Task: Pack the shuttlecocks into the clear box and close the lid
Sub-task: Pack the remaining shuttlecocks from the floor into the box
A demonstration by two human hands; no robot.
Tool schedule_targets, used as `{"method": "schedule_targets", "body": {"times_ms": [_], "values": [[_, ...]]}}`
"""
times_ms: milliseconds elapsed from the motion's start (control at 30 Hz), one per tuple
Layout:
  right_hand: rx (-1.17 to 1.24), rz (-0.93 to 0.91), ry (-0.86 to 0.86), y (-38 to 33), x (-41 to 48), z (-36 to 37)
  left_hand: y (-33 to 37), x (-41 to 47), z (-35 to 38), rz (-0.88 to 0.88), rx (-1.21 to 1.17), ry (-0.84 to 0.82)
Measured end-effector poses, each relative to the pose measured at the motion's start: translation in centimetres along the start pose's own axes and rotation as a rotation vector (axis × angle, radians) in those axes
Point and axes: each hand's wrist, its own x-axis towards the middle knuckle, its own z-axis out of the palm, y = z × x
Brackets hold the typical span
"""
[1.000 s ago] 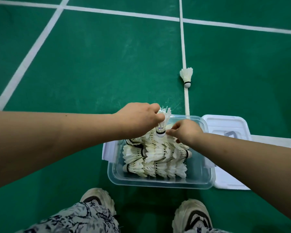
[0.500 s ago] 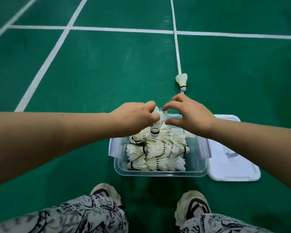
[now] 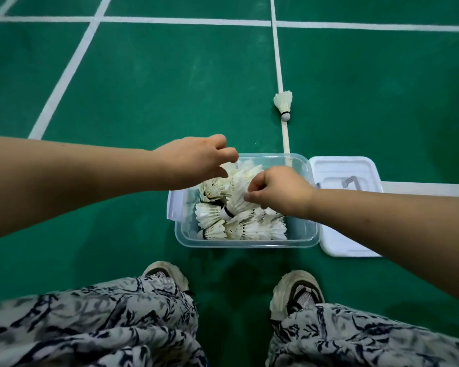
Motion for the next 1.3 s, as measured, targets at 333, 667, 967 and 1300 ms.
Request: {"method": "schedule_targets", "body": {"times_ms": [333,667,967,1300], "values": [[0.283,0.300,-0.283,-0.6,2.5,5.3,-0.3,1.1,0.7,0.042,-0.066,0.027],[0.147,0.267,-0.405,-0.4,4.2,8.5,-0.5,1.4,2.3,0.098,-0.126,0.060],[0.117,0.287,-0.229,0.7,4.0,5.5,-0.6,0.2,2.2,0.094,-0.162,0.023],[0.432,0.111,0.129,0.2,1.2,2.5,2.2,0.4,1.6,0.120,-0.150,-0.100]]}}
